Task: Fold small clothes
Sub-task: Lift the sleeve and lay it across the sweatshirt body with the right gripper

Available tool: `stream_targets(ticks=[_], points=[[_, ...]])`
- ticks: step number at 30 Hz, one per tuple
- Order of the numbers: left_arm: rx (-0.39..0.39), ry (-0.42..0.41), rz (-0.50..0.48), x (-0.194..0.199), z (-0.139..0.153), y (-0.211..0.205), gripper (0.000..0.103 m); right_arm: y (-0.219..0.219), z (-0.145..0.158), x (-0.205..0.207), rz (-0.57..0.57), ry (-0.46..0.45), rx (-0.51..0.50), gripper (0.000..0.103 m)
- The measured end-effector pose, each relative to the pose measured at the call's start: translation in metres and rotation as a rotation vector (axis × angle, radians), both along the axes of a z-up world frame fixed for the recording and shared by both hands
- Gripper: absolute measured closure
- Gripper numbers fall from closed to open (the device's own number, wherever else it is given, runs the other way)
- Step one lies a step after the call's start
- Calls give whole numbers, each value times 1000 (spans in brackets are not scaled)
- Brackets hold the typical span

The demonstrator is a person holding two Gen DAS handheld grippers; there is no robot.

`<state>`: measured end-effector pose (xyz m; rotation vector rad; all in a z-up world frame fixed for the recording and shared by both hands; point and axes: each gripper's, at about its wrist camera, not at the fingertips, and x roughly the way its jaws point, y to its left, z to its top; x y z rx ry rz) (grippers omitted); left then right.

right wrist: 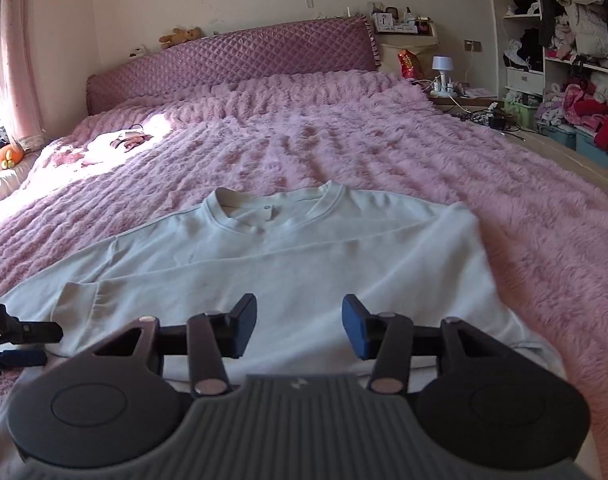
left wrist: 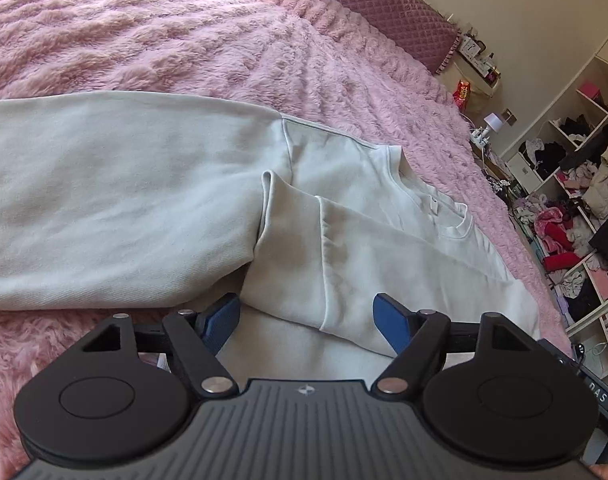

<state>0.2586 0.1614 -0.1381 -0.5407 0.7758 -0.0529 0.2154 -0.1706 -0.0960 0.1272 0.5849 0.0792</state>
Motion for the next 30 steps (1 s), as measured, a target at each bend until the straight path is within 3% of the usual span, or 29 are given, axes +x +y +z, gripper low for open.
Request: stream_targets(ticks=[3,5,6,7,9,11,16,18,23,24,26,30], points=[[9,11,38,8,-8,-1,18,-34,-12,-1,-54,53,40,59],[10,-5,36,11,-8,-2,34,-46,-19,-7,-74,68,57,59],[23,-8,48,11,-8,-3,49,-49,-21,-8,-76,70,56,59],[25,-9,67,11,-7,-3,56,-50,-23,-10,-74,71,50,59],[-4,-29,92,9,-5,1,96,-49,-26,-13,-73,63,32,59],[-26,-74,106,5,2,6,97,-46,-27,-12,-77,53,10,59],[24,-198,136,-13,28,6,97,-42,-25,-5,-96,35,-6,56],[69,-170,156,-12,24,3,97,-43,-26,-3,-110,27,-27,47],[62,-25,147,-3,-16,6,95,-52,-41,10,-176,113,-42,47],[71,-26,158,-5,-19,7,86,-56,-45,11,-185,135,-32,47],[46,-28,153,-7,-18,10,86,-63,-52,11,-201,156,-25,47],[5,-28,135,-15,-5,17,69,-61,-49,5,-193,151,-57,47]])
